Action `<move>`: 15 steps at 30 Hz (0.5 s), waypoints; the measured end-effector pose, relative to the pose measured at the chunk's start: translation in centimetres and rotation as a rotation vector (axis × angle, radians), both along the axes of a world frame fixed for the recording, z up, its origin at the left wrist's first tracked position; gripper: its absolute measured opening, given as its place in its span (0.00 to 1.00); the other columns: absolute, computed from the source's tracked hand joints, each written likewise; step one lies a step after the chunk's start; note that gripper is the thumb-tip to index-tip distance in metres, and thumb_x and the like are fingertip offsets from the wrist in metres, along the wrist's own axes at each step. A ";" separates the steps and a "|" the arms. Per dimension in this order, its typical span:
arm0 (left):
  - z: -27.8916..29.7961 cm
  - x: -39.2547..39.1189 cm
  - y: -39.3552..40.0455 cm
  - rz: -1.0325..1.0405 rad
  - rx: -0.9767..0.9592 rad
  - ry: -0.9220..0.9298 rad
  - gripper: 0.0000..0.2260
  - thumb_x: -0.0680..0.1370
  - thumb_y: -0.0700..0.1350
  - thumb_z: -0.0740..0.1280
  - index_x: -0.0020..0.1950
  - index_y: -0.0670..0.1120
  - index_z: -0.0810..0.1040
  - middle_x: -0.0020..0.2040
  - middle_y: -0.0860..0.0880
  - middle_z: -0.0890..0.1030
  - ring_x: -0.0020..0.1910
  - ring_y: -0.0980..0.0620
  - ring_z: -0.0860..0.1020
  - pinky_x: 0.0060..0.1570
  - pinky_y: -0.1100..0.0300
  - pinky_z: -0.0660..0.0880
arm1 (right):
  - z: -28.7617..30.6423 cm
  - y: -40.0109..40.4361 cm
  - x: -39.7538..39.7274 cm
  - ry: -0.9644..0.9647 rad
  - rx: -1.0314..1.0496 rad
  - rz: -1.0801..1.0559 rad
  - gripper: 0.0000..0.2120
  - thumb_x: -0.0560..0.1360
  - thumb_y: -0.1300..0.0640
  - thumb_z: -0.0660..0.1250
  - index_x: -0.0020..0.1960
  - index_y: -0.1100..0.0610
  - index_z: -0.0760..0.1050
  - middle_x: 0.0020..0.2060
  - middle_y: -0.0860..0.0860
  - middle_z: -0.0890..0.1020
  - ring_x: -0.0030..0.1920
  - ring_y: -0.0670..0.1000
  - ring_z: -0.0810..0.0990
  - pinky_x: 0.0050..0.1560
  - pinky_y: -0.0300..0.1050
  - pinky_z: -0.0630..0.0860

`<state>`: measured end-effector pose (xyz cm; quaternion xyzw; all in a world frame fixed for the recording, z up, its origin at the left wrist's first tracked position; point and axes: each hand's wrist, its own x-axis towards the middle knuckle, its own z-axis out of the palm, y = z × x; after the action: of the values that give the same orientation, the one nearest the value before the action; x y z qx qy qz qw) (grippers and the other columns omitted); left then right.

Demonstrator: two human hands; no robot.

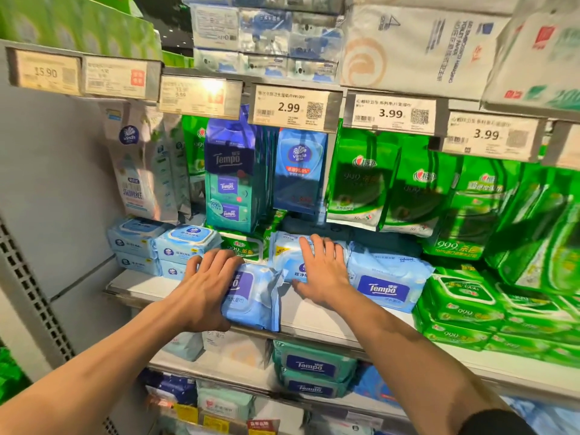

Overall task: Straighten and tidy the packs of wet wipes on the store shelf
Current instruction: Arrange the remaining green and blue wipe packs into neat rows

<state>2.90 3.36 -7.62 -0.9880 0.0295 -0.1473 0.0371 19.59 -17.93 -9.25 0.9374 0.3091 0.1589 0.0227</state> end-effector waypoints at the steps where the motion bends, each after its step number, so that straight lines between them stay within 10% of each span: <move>1: 0.0 0.0 0.0 -0.002 -0.005 0.002 0.49 0.53 0.65 0.72 0.70 0.48 0.61 0.64 0.50 0.65 0.64 0.47 0.65 0.60 0.46 0.63 | 0.2 0.2 -0.2 -0.034 -0.007 0.015 0.44 0.73 0.37 0.66 0.78 0.55 0.48 0.76 0.57 0.56 0.73 0.62 0.55 0.72 0.58 0.53; 15: -0.8 -0.3 0.2 -0.023 -0.050 -0.047 0.46 0.54 0.61 0.69 0.69 0.49 0.60 0.64 0.51 0.67 0.63 0.49 0.65 0.57 0.47 0.63 | -1.7 0.9 0.0 -0.125 0.079 -0.006 0.39 0.70 0.44 0.74 0.74 0.55 0.61 0.67 0.56 0.70 0.64 0.60 0.70 0.65 0.56 0.66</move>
<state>2.60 3.57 -8.45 -0.9844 0.0364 -0.1717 0.0112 19.62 -17.01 -10.95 0.9267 0.2976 0.2293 0.0053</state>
